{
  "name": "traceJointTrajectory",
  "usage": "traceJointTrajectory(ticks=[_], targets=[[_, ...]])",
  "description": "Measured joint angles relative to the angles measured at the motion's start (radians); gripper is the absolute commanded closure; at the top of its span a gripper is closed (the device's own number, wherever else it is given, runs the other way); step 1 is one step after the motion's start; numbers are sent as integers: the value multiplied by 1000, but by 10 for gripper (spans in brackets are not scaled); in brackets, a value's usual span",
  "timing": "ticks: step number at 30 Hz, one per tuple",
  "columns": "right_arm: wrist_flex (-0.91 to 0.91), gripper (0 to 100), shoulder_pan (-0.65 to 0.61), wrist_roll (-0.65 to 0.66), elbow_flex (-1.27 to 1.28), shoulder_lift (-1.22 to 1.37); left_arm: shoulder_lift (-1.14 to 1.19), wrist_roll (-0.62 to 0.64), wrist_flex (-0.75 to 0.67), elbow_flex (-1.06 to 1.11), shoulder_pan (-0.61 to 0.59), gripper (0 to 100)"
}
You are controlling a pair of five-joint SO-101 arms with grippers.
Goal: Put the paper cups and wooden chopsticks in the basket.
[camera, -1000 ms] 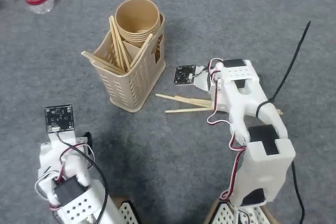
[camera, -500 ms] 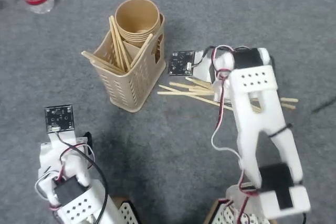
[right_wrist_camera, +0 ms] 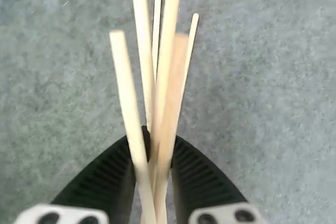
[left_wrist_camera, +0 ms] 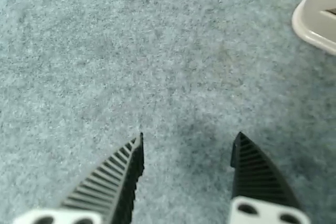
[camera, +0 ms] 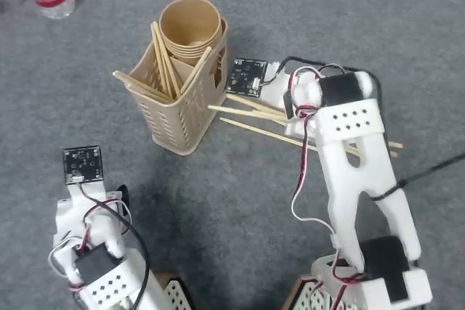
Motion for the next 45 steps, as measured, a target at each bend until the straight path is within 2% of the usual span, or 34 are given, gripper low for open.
traceJointTrajectory(ticks=[4,7,13,20,39,45], targets=[[-127,991,-2,9,153,133,0,0,0,0,0,739],[-196,987,2,12,173,233,0,0,0,0,0,739],[-227,775,14,15,175,302,0,0,0,0,0,739],[-227,827,46,17,175,302,0,0,0,0,0,739],[-264,825,46,18,175,308,0,-3,0,0,0,739],[-308,827,49,18,175,420,0,-3,0,0,0,739]])
